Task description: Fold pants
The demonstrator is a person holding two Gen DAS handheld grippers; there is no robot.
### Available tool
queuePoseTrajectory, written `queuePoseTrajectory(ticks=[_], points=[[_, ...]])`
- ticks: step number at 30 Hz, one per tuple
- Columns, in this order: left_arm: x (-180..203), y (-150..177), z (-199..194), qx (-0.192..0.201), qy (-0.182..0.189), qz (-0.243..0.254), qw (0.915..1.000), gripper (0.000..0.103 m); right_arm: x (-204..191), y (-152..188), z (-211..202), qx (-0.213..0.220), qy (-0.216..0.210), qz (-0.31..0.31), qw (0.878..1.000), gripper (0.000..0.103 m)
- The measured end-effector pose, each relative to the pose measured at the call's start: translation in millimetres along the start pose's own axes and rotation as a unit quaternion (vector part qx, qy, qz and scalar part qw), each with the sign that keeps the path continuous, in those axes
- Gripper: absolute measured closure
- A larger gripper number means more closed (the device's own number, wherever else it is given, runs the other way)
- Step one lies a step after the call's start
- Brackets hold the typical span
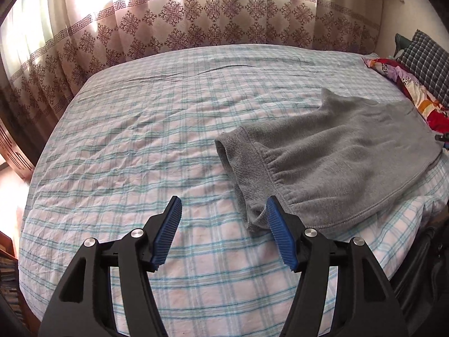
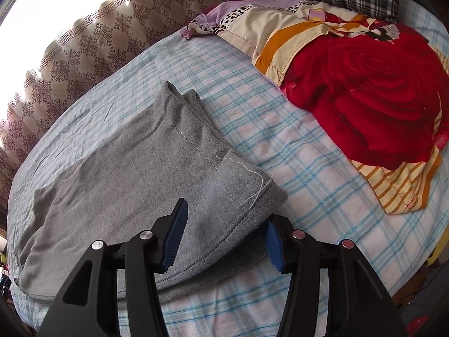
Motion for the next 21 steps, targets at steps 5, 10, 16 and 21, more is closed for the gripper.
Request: queuePoseTrajectory(ticks=[5,10,16,21], points=[[33,-26,12,0.014,0.024,0.016,0.9995,0.038,6,-11,-15,0.035,0.040,-0.011,0.999,0.047],[80,-45,45,0.005,0.057,0.028,0.9980,0.038,-10,-23,-29,0.075,0.070,-0.057,0.993,0.046],[116,-46,95,-0.053,0.052,0.021,0.9970,0.038,-45,-26,-43,0.110,0.067,-0.110,0.986,0.040],[111,-22,139,-0.134,0.005,0.002,0.9910,0.038,-85,-2,-34,0.079,0.004,-0.116,0.990,0.040]])
Point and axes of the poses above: each gripper's, at about its wrist camera, not at the fingertips, and z roughly the way its jaws point, x to its right, y to its underside, the point moved 10 cm from there along z, roughly the way its jaws point, and after that the axes turned 10 degrees about x, right-handed, at the moved point
